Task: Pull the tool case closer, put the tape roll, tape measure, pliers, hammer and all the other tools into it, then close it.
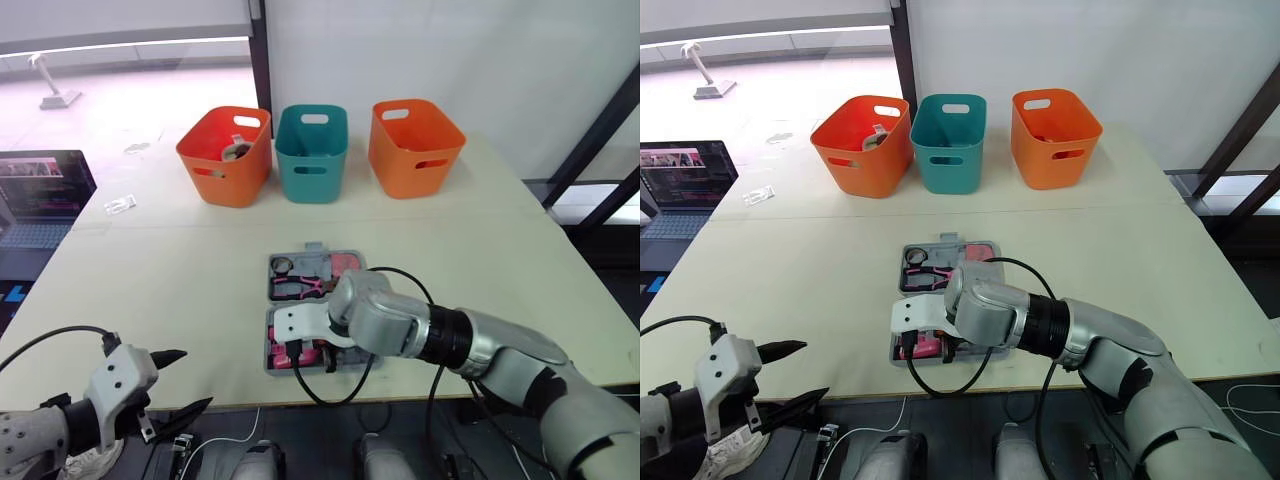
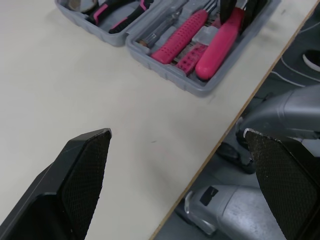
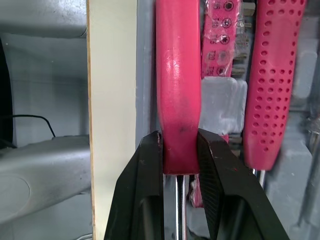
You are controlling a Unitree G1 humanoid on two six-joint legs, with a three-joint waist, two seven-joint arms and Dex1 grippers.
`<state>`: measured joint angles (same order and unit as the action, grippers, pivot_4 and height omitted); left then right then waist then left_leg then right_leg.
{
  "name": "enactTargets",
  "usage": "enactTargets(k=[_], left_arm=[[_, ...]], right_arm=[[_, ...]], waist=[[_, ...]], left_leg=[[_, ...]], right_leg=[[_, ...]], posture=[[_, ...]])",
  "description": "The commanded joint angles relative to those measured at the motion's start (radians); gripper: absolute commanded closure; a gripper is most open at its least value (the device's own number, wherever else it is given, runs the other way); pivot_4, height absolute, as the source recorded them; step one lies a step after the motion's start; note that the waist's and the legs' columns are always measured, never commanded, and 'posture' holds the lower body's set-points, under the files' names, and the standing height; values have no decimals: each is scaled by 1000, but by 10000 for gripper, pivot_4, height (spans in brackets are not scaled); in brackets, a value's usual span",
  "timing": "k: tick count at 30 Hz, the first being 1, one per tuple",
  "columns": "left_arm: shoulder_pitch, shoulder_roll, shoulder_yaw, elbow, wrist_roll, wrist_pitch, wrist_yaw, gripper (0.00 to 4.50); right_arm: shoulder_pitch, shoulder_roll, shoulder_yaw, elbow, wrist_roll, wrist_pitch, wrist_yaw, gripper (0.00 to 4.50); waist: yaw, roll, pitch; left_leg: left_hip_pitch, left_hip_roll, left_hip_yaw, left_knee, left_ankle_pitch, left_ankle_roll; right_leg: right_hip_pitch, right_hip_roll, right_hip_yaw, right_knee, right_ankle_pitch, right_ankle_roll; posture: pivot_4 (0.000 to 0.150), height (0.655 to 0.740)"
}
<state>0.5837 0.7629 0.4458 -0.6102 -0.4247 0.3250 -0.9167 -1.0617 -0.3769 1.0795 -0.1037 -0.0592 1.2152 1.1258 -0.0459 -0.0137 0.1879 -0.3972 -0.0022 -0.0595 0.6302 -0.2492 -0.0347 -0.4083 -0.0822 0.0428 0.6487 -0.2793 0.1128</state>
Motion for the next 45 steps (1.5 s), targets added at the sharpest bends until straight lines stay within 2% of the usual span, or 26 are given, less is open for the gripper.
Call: enactTargets(k=[1, 3, 5, 6, 8, 12, 15, 17, 19, 22, 24, 25, 27, 30, 31, 36, 40, 43, 45], left_arm=[[-2, 5, 18, -18, -5, 0, -4, 0], [-4, 4, 17, -17, 6, -8, 0, 0], [-7, 3, 17, -19, 5, -5, 2, 0], [-7, 3, 15, -21, 4, -3, 3, 0], [-3, 4, 14, -23, 1, 0, -1, 0], [-8, 10, 15, -20, 3, 0, -3, 0], [-50, 13, 22, -21, -26, 23, 7, 0], [-81, 10, 22, -20, -47, 39, 9, 0], [-108, 9, 17, -11, -56, 48, 9, 0], [-142, 20, 3, 11, -56, 53, 0, 0], [-177, 34, -19, 24, -53, 57, -5, 0], [-192, 38, -26, 30, -54, 62, -5, 0], [-215, 49, -38, 40, -51, 64, -13, 0], [-236, 59, -42, 56, -52, 64, -23, 0], [-241, 61, -44, 59, -51, 64, -27, 0], [-292, 66, -83, 58, -51, 62, -28, 0], [-336, 78, -97, 78, -52, 66, -34, 0], [-359, 94, -101, 113, -24, 58, -35, 0], [-365, 93, -120, 131, 18, 48, -7, 0]], right_arm=[[-7, 35, -25, -18, 37, 14, -15, 40933], [-10, 42, -33, -26, 47, 34, -32, 40933], [-10, 48, -53, -34, 63, 53, -46, 30515], [-15, 41, -60, -42, 73, 58, -46, 27565], [-31, 20, -94, -74, 106, 79, -35, 18650], [-57, -34, -221, -172, 227, 151, 15, 18650], [-38, -59, -416, -209, 326, 125, 36, 18650], [66, 30, -625, -182, 343, -8, -84, 18650], [166, -8, -671, -210, 310, -202, -115, 18650], [264, -83, -659, -265, 391, -260, -2, 18650], [321, -117, -623, -251, 381, -363, 34, 18650], [349, -124, -620, -232, 351, -481, 40, 21061], [379, -99, -631, -166, 356, -529, 31, 27233], [414, -66, -613, -81, 321, -601, -8, 42563], [428, -66, -604, -59, 310, -623, -7, 44237], [483, -43, -589, 78, 243, -813, -19, 44237], [506, -20, -590, 87, 249, -844, -4, 44237], [527, -30, -563, 140, 202, -862, -9, 44237], [543, -37, -529, 234, 130, -948, -28, 44237]], waist=[[0, 0, 0], [0, 0, 0], [0, 0, 0], [0, 0, 0], [1, 0, 0], [2, 0, 0], [3, 0, 0], [3, -3, -2], [2, -3, -2], [5, -3, -2], [4, -3, -2], [1, -3, -2], [-4, -3, -2], [-8, -3, -2], [-6, -3, -2], [4, -3, -2], [1, -3, -1], [2, -3, -1], [2, -3, -2]], left_leg=[[0, 0, 0, 0, 0, 0], [0, 0, 0, 0, 0, 0], [0, 0, 0, 0, 0, 0], [0, 0, -1, 0, 0, 0], [0, 0, -1, 0, 0, 0], [-1, 0, -1, 0, 0, 0], [-1, 0, -1, 0, 0, 0], [-1, 0, -2, 0, 0, 0], [0, 0, -2, 0, 0, 0], [-2, 0, -1, 0, 0, 0], [-2, -1, -1, 1, 0, 0], [-2, 0, -1, 1, 0, 0], [0, 0, -1, 1, 0, 0], [3, 1, 0, 0, 0, 0], [3, 1, 0, 0, 0, 0], [3, 1, 0, 0, 0, 0], [3, 1, -1, 1, 0, 0], [4, 1, -1, 0, 0, 0], [4, 1, -1, 0, 0, 0]], right_leg=[[0, 0, 0, 0, 0, 0], [0, 0, 0, 0, 0, 0], [0, 0, 0, 0, 0, 0], [0, 0, 0, 0, 0, 0], [0, 0, 0, 0, 0, 0], [0, 0, 0, 0, 0, 0], [0, 0, -1, 0, 0, 0], [1, 1, -2, 0, 0, 0], [1, 1, -2, 0, 0, 1], [2, 0, -2, -1, 0, 1], [1, 0, -1, -1, 0, 1], [1, 0, -2, -1, 0, 1], [1, 1, -2, 0, 0, 1], [4, 2, -1, 1, 0, 1], [4, 3, -1, 1, 0, 1], [4, 2, -1, 0, 0, 1], [5, 2, -1, 0, 1, 1], [5, 2, -1, 1, 0, 1], [5, 2, -1, 1, 0, 1]], posture=[[1500, 7400], [1500, 7400], [1500, 7400], [1500, 7400], [1500, 7400], [1500, 7400], [1500, 7400], [1500, 7400], [1500, 7400], [1500, 7400], [1500, 7400], [1500, 7400], [1500, 7400], [1500, 7400], [1500, 7400], [1500, 7400], [1500, 7400], [1500, 7400], [1500, 7400]])
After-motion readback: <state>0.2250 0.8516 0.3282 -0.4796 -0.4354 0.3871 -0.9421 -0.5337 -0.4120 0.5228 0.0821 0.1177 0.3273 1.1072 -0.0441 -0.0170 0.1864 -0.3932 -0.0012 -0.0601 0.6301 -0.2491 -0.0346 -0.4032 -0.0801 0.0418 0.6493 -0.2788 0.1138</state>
